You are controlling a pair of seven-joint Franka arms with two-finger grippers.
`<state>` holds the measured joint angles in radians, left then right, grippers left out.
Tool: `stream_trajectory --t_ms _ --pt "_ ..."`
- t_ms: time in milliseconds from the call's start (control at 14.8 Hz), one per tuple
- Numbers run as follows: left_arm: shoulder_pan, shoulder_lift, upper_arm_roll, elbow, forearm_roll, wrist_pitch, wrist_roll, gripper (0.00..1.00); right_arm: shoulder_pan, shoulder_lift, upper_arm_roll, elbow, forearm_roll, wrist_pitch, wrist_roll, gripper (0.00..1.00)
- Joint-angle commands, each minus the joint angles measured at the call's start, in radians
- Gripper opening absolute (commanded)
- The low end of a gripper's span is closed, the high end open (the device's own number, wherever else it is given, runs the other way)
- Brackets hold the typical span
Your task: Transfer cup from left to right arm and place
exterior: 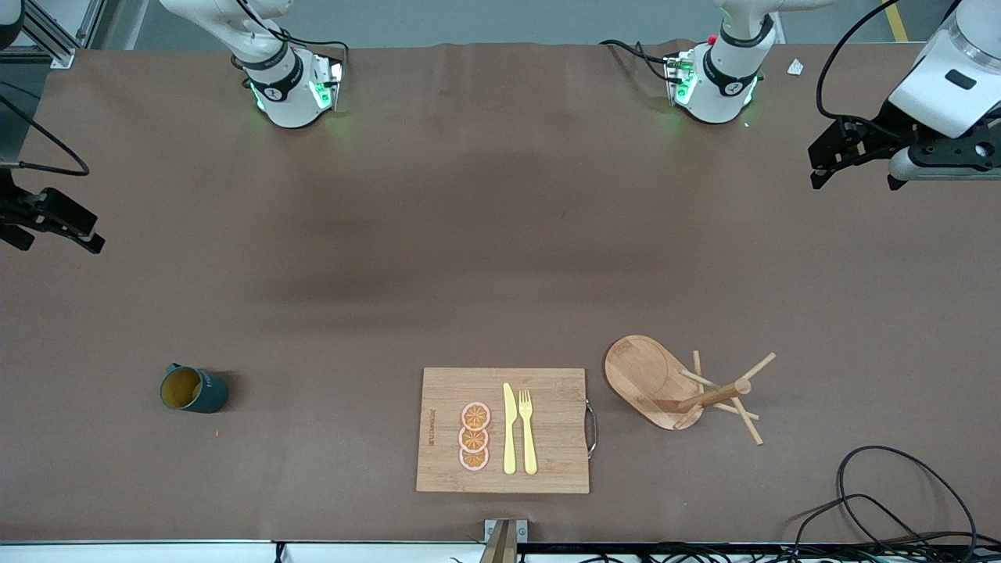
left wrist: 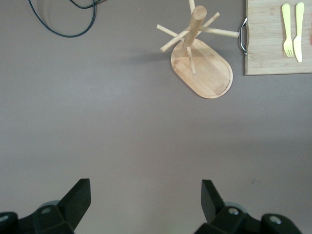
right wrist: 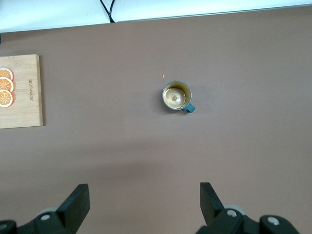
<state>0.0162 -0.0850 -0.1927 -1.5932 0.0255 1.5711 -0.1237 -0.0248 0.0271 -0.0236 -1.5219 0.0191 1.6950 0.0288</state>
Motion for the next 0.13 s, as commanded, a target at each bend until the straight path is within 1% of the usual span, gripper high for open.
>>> stream_trajectory --t_ms 0,67 --pt "0.008 0.019 -0.004 0.029 -0.004 -0.028 0.015 1.0 -0.024 -0.012 -0.001 0.002 0.035 -0.014 -0.01 1.0" --pt "0.008 0.021 -0.002 0.029 -0.019 -0.028 0.013 1.0 -0.023 -0.015 0.001 0.0 0.035 -0.021 -0.007 1.0"
